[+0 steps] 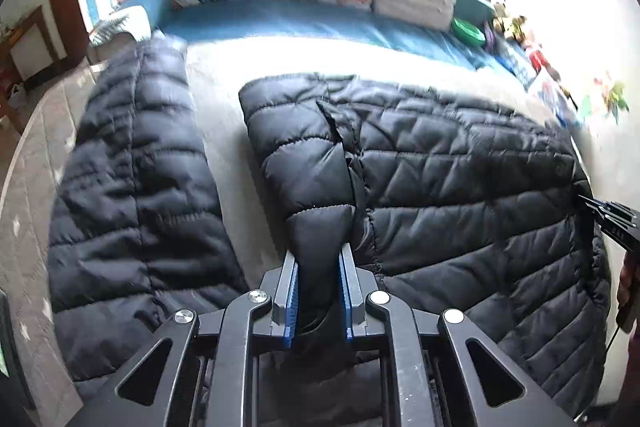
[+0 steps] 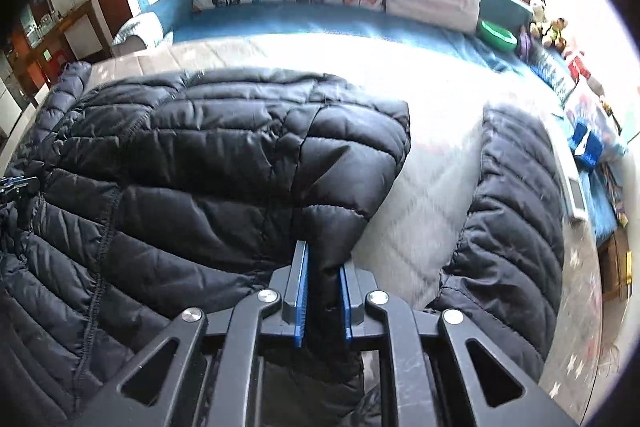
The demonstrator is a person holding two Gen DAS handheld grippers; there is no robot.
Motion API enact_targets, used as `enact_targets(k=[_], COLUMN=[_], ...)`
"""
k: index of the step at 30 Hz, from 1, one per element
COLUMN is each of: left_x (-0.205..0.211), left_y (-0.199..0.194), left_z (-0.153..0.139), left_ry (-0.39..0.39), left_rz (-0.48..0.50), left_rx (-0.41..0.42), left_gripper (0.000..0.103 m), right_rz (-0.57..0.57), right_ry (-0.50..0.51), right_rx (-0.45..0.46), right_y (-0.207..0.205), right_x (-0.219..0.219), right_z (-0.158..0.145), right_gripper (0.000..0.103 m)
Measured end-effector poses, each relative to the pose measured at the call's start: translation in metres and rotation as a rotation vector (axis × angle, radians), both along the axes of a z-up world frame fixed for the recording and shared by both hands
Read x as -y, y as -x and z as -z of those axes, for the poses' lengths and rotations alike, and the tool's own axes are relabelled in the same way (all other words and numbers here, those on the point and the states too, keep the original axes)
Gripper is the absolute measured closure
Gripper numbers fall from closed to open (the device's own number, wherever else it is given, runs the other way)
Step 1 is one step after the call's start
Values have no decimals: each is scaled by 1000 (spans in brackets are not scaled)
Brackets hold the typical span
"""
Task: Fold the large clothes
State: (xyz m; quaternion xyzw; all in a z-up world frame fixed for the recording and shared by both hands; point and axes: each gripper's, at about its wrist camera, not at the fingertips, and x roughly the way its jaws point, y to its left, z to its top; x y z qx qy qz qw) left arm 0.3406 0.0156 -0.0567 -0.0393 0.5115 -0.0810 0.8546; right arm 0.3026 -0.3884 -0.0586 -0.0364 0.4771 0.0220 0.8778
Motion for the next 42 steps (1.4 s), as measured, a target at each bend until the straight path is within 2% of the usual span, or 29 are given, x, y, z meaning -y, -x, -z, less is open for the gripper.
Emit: enact_targets(k=[3,4,6,8,9,12,14,16,19,22,25,27,30,31,33,37,38,39,40,42], left_x=[-3,-2,1,0,-5,-17,-26,-24,-8,8,24,31,41,45,53,79,84,90,94,102], left_y=[-12,-16,-27,-32,-31,-19,-7,7,32,67,107,132,170,181,200,237,244,255,265,275], left_z=[-24,-25,-15,3,8,14,6,-6,-17,-19,-19,-23,-31,-32,-31,-18,-15,-11,-4,15], left_ry=[15,-2,-70,-124,-136,-100,-91,-85,-82,-98,-125,-147,-135,-103,-49,-37,-43,-53,-60,-81], left_rz=[-21,-22,-18,-18,-29,-63,-80,-47,44,104,145,169,206,212,248,353,371,392,411,438], left_rx=[80,92,63,-7,-28,-40,-28,3,19,41,95,132,175,174,156,144,147,159,156,126], left_gripper=[86,85,82,71,70,66,64,64,63,47,46,41,40,40,40,40,40,40,36,33], right_rz=[1,-2,1,19,30,24,-1,-34,-120,-193,-254,-298,-350,-375,-421,-493,-507,-517,-524,-536], right_ry=[-23,-24,-22,-20,13,36,47,56,-58,-111,-41,11,120,121,53,-82,-85,-54,-3,57], right_rx=[87,105,55,-13,-33,-30,-48,-47,-97,-144,-161,-161,-103,-78,-54,-54,-66,-75,-81,-110], right_y=[-18,-23,-46,-59,-62,-52,-45,-29,-3,34,83,112,149,161,177,192,198,202,206,212], right_x=[-9,-11,-17,-15,-15,-13,-15,-19,-22,-28,-43,-53,-74,-81,-92,-118,-124,-131,-136,-140], right_z=[-22,-24,-14,3,11,14,10,1,-9,-6,8,18,19,17,12,6,13,21,31,54], right_gripper=[89,89,85,82,81,77,73,70,69,67,65,65,65,65,65,65,65,65,65,64])
